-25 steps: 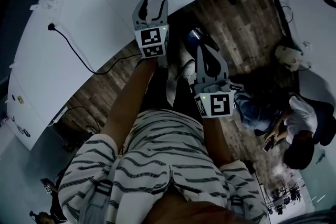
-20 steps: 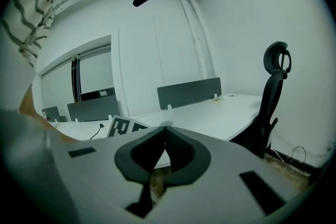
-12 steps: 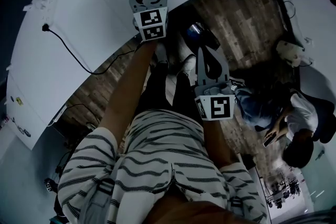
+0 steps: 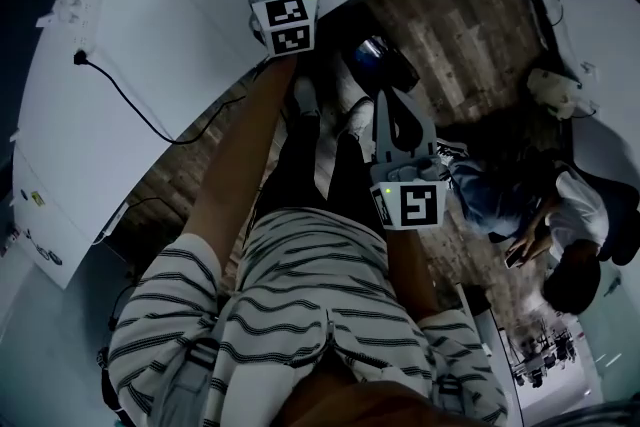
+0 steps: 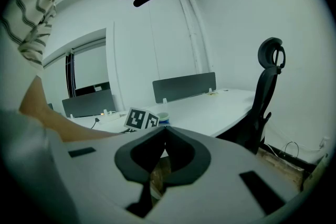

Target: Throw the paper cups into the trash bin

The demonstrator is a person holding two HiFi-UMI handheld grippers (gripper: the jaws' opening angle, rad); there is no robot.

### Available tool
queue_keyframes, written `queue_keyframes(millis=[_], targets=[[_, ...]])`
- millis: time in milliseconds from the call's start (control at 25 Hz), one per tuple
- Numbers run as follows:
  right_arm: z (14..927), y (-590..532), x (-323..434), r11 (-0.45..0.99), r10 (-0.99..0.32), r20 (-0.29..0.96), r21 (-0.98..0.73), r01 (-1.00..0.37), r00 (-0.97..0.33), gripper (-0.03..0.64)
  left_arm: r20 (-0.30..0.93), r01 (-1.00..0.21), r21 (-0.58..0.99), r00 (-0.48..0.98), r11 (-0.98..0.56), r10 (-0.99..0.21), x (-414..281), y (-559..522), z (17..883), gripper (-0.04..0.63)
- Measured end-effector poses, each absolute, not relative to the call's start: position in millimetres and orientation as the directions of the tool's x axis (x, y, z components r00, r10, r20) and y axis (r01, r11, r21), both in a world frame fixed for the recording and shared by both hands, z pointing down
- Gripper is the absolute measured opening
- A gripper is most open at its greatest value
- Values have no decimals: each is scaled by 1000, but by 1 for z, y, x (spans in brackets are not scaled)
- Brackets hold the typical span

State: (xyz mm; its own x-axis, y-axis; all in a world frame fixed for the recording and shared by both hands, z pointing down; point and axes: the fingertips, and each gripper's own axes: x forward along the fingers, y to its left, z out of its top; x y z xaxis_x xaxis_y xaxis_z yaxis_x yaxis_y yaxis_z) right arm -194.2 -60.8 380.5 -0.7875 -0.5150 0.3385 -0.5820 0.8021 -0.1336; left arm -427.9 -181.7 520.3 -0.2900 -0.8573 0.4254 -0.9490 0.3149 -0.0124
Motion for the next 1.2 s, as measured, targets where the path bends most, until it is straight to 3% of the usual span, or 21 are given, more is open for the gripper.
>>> queue_keyframes(millis=[600, 1200], targets=[[382, -59, -185, 773, -545, 350, -142, -618, -762, 17, 420, -954, 19, -264, 300, -868, -427, -186, 516, 288], [353, -53, -159, 726, -623, 291, -128, -675, -726, 17, 325, -966, 36, -232, 257, -917, -400, -173, 440, 282]])
